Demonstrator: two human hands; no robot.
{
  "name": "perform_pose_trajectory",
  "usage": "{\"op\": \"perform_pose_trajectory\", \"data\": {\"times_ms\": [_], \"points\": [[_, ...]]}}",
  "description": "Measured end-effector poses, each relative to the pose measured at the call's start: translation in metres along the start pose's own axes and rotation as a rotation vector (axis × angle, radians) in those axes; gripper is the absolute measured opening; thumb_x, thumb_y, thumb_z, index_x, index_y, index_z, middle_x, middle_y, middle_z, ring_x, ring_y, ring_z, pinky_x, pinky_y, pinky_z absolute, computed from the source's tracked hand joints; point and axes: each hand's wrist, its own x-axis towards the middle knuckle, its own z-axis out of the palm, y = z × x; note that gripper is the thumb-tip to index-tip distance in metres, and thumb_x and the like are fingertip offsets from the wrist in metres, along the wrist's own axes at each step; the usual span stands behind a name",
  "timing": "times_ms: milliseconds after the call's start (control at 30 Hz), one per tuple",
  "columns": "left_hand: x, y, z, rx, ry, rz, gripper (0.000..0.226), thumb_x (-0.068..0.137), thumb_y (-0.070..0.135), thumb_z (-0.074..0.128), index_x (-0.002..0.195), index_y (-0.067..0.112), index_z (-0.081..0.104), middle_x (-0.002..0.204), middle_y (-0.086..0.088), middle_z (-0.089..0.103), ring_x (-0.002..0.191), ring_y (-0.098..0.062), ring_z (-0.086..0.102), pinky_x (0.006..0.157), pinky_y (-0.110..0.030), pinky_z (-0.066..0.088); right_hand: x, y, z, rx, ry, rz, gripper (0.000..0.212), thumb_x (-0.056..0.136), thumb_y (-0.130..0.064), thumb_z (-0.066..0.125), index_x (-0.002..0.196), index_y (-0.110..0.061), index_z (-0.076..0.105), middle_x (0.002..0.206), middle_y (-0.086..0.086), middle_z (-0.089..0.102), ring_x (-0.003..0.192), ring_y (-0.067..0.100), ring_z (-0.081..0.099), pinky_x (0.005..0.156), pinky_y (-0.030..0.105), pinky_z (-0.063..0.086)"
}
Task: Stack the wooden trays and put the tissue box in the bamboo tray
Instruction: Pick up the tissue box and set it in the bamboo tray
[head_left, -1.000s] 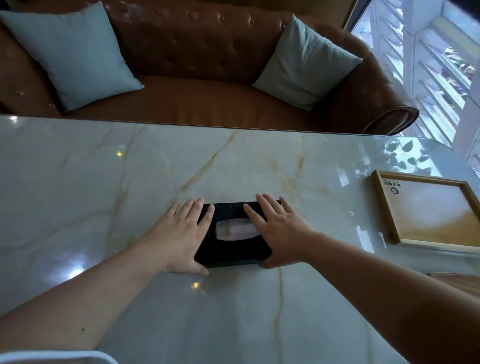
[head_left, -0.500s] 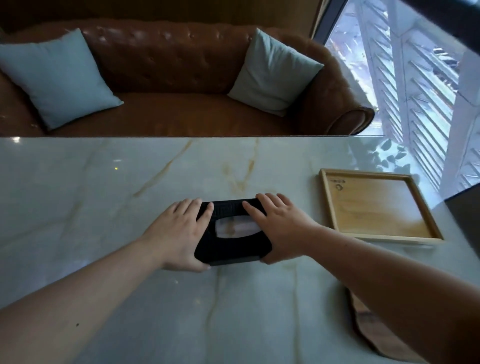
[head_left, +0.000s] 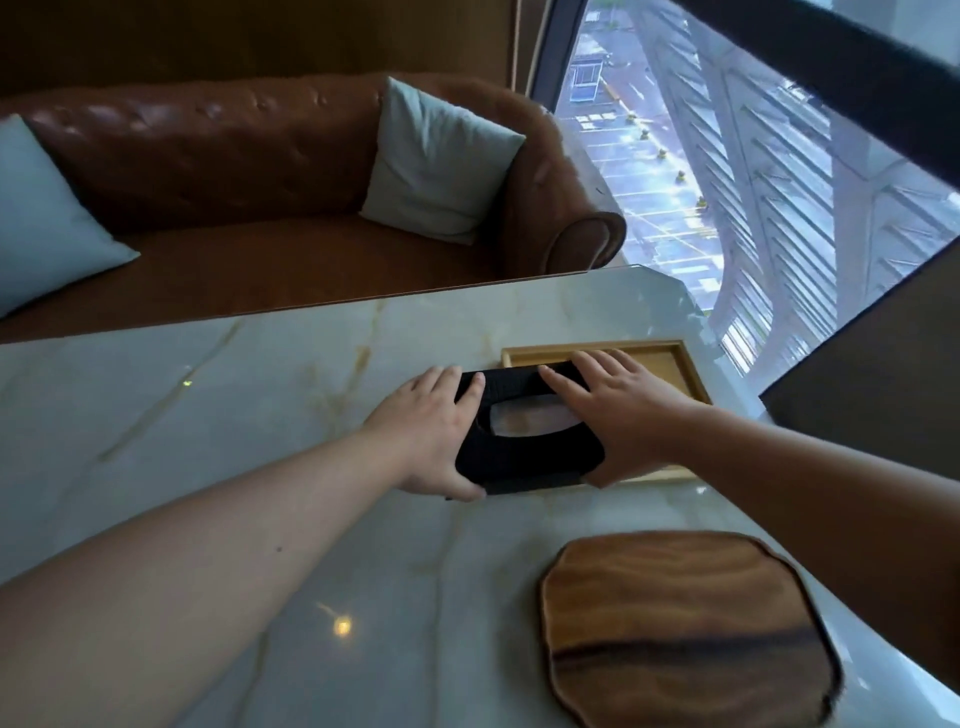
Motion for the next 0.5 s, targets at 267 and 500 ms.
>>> {"op": "perform_pose_trajectory", "data": {"times_ms": [267,500], "points": [[0.080,0.046,-0.012,-0.034,-0.040,0.016,0.128,0.059,0.071,0.064,0.148,0.014,-0.007,0.159,-0.021,0.003,0.147,-0.036,0.004,0.119,-0.045,0.014,-0.008,0.073,0.034,0.058,-0.059,0.080,0.127,0.054,-0.069,0.065,0.154,-0.024,0.000,0.149,0.019,0.026,0.139,0.035,0.023,0.117,0.042,0.021],[0.116,0.063,-0.001,-0.074,-0.071,0.001,0.129,0.058,0.070,0.066,0.148,0.015,-0.008,0.159,-0.021,0.001,0.147,-0.036,0.002,0.120,-0.046,0.013,-0.002,0.103,0.057,0.074,-0.081,0.081,0.128,0.053,-0.066,0.069,0.154,-0.025,0.000,0.150,0.019,0.024,0.140,0.035,0.021,0.118,0.043,0.020]]}}
